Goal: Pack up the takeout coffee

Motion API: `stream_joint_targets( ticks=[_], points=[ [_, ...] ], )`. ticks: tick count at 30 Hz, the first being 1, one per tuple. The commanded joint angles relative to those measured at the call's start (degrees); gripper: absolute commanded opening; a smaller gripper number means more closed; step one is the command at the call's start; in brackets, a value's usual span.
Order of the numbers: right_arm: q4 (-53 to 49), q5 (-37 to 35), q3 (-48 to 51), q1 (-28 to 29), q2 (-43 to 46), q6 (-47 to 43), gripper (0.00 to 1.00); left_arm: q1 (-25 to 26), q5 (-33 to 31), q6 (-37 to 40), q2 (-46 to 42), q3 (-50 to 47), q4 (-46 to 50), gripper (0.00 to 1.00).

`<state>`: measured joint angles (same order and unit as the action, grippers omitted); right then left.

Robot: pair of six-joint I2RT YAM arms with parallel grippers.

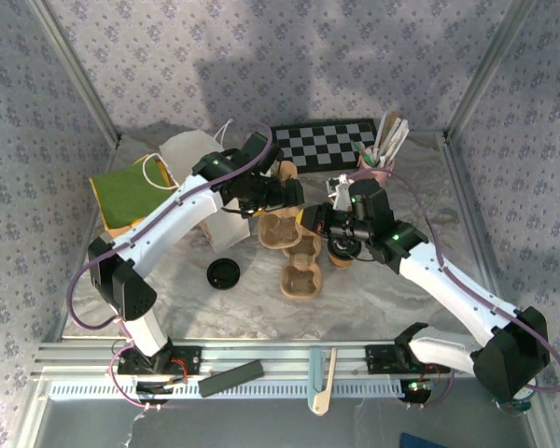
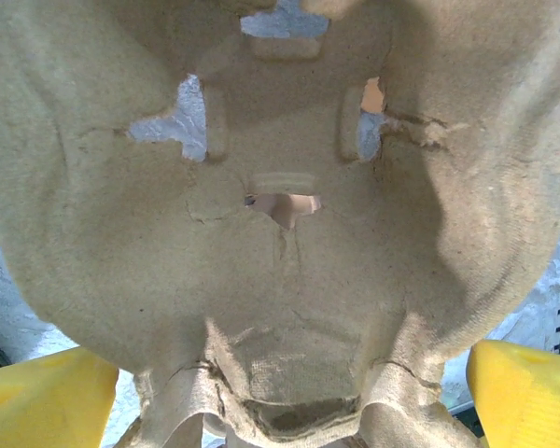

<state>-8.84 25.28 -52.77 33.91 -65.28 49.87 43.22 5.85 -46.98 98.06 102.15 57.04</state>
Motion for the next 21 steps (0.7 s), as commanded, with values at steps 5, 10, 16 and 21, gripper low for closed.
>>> stream_joint_targets(
  ticks=[5, 10, 16, 21],
  points=[
    [-0.6, -0.3, -1.3, 0.4, 0.4, -1.3, 0.00, -0.2, 1.2, 1.0, 0.6, 1.8, 0.6, 0.85],
    [-0.6, -0.5, -1.3, 0.5, 0.4, -1.3, 0.00, -0.2, 1.3, 1.0, 0.6, 2.0, 0.5, 0.80],
    [-1.0, -0.9, -1.1, 0.4, 0.7, -1.4, 0.08, -0.2, 0.5, 0.7, -0.2, 2.2, 0.7, 0.80],
    [-2.5, -1.2, -1.0, -0.9, 1.8, -1.6, 0.46, -0.1, -0.4, 0.9, -0.5, 3.2, 1.5, 0.80]
  ],
)
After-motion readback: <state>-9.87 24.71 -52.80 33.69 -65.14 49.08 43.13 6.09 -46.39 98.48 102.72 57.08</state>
